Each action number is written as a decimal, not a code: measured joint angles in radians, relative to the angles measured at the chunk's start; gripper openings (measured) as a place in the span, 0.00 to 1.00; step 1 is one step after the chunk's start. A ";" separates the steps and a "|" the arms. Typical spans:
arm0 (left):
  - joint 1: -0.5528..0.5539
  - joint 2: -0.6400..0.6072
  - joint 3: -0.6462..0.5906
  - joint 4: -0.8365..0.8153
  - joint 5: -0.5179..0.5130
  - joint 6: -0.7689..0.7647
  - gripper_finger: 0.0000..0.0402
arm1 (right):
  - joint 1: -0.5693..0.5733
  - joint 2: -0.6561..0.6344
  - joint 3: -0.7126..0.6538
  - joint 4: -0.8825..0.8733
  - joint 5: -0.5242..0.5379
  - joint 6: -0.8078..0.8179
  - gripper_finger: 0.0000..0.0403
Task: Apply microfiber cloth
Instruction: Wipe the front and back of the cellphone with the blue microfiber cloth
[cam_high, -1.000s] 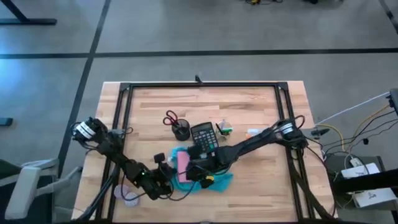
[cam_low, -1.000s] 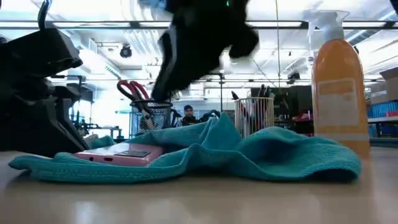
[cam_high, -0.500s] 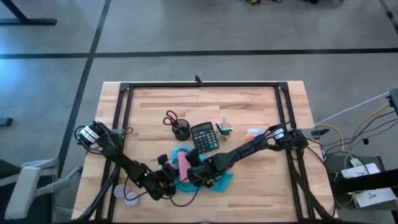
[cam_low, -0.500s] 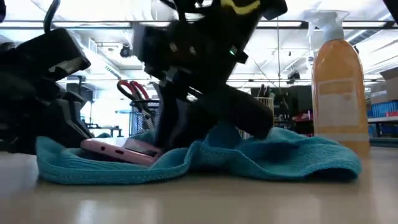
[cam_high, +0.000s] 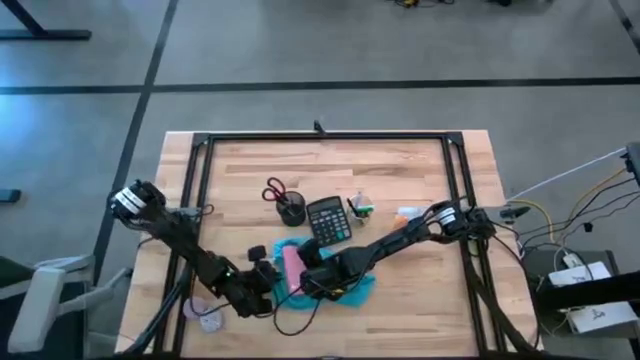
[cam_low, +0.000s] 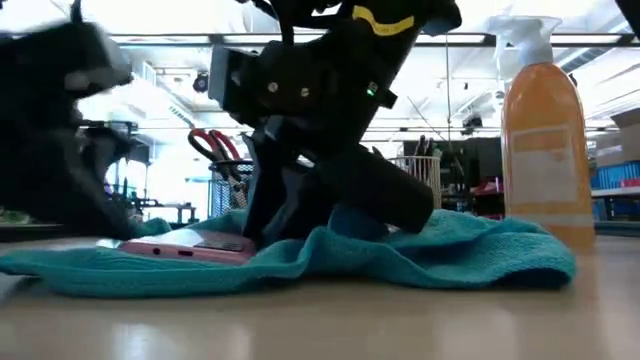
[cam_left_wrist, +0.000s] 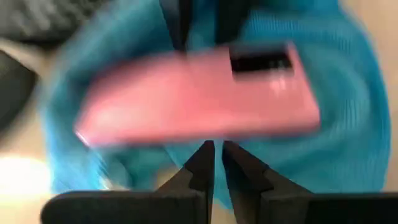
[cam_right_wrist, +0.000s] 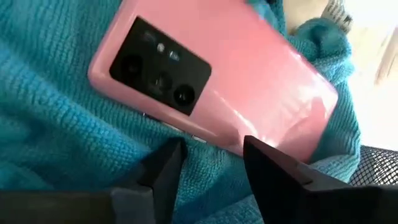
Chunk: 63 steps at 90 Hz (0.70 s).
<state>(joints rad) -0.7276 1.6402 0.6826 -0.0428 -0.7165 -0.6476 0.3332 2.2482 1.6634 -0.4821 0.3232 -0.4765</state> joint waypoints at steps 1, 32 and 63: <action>0.003 0.003 0.000 0.001 -0.006 0.005 0.05 | 0.000 0.000 0.000 0.002 0.000 -0.002 0.38; 0.039 0.178 -0.013 0.128 -0.049 -0.017 0.05 | 0.001 0.020 0.000 0.023 -0.001 -0.021 0.42; 0.042 0.187 -0.029 0.126 -0.020 -0.066 0.05 | 0.023 -0.019 0.075 0.063 0.013 -0.064 0.38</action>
<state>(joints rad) -0.6861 1.8275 0.6535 0.0829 -0.7367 -0.7138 0.3565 2.2297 1.7380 -0.4191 0.3358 -0.5405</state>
